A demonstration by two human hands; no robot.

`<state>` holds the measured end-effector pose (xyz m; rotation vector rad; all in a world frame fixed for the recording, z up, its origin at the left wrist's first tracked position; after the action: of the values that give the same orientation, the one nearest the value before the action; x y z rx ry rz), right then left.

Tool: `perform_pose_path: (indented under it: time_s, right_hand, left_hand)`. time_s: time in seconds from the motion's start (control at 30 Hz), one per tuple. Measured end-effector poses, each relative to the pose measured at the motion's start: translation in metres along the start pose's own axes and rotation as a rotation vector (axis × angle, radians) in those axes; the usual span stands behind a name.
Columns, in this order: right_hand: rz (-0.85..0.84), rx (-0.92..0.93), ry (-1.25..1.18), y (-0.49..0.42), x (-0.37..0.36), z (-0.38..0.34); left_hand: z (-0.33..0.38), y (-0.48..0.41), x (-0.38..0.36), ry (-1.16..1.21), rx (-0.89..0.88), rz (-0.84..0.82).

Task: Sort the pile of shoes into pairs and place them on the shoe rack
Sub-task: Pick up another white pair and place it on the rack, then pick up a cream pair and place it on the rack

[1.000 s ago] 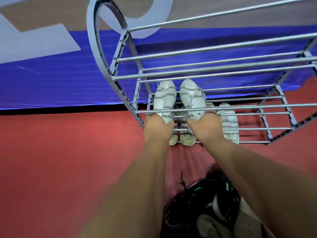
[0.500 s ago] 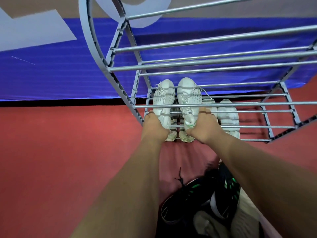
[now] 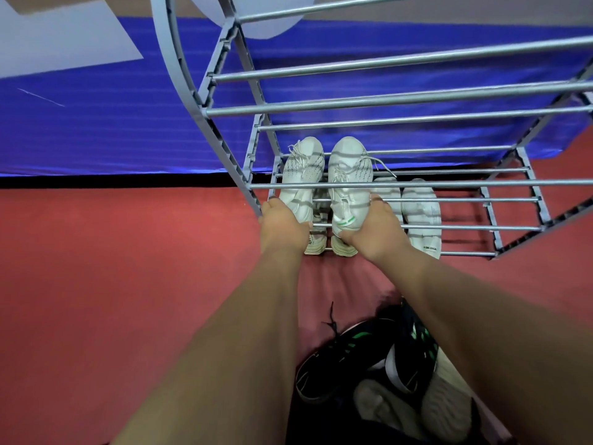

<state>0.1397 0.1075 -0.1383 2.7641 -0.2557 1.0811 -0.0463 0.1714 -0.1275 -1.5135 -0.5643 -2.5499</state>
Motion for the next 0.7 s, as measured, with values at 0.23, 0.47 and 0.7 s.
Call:
perform_pose_path:
  time_s: [0.23, 0.47, 0.7]
  right_hand:
    - [-0.022, 0.098, 0.126, 0.029, 0.003, 0.010]
    - [-0.237, 0.031, 0.187, 0.105, 0.003, 0.038]
    - [-0.623, 0.092, 0.391, 0.201, 0.007, 0.080]
  left_hand:
    - [-0.015, 0.032, -0.012, 0.028, 0.142, -0.032]
    - [-0.043, 0.111, -0.032, -0.549, -0.050, -0.643]
    - [-0.073, 0.194, -0.078, -0.893, -0.443, -0.727]
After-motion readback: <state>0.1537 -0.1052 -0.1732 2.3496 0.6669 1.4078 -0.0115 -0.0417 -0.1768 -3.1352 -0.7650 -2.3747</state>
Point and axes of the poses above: each hand's wrist, its own y-axis away from the middle knuckle, its own x-axis out of the back of the hand, z = x × y, the point moved 2 cm from there along -y, towards the middle knuckle, and after that the axes turned 13 degrees about x, right-handed, at the moved point
